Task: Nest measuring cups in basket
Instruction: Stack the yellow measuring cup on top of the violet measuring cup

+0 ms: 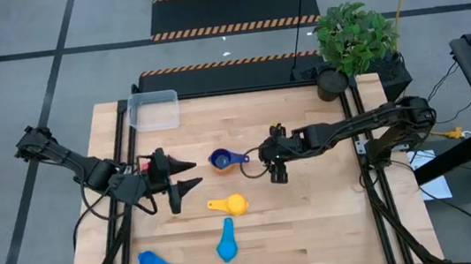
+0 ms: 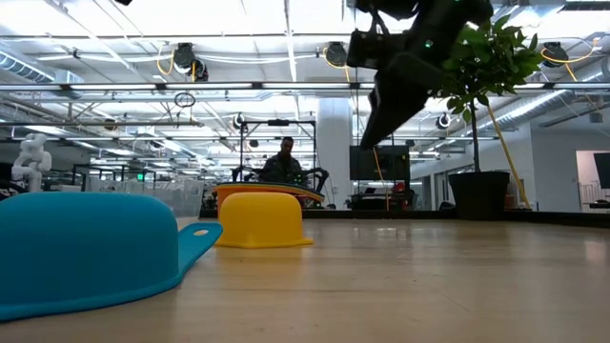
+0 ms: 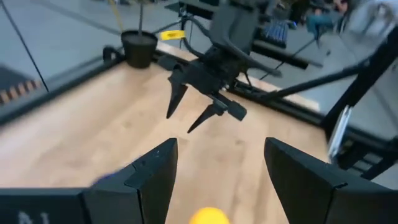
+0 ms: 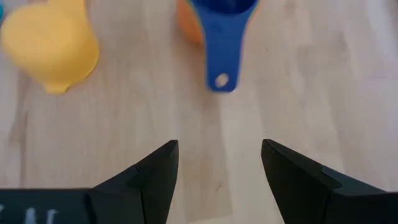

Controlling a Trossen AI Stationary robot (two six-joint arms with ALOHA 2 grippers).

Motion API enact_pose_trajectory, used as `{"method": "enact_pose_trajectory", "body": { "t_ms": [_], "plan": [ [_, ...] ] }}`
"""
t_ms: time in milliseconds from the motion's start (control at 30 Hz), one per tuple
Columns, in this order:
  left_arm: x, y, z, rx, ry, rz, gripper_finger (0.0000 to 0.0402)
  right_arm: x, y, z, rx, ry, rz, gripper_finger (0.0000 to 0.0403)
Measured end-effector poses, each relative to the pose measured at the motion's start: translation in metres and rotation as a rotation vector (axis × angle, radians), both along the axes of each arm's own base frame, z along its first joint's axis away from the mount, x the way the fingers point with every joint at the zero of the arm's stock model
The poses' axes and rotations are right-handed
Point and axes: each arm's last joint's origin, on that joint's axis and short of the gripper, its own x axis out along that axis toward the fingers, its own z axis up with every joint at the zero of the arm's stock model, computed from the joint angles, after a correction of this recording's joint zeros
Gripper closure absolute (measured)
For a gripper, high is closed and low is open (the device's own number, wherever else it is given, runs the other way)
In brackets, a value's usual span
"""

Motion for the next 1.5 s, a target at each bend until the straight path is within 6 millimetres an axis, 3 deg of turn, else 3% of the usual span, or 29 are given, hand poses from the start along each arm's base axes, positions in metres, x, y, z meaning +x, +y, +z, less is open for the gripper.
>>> {"method": "enact_pose_trajectory", "body": {
  "t_ms": [433, 1100, 1500],
  "plan": [
    [0.032, -0.015, -0.049, -0.378, 0.157, 0.169, 0.0158, -0.011, 0.034, -0.005, -0.01, 0.103, 0.117, 0.0179],
    [0.064, -0.033, -0.11, -0.687, 0.367, 0.335, 0.0158, -0.028, 0.07, -0.009, -0.022, 0.204, 0.226, 0.0179],
    [0.064, -0.02, -0.127, -0.692, 0.491, 0.447, 0.0158, -0.033, 0.079, -0.01, -0.032, 0.23, 0.261, 0.0179]
  ]
}}
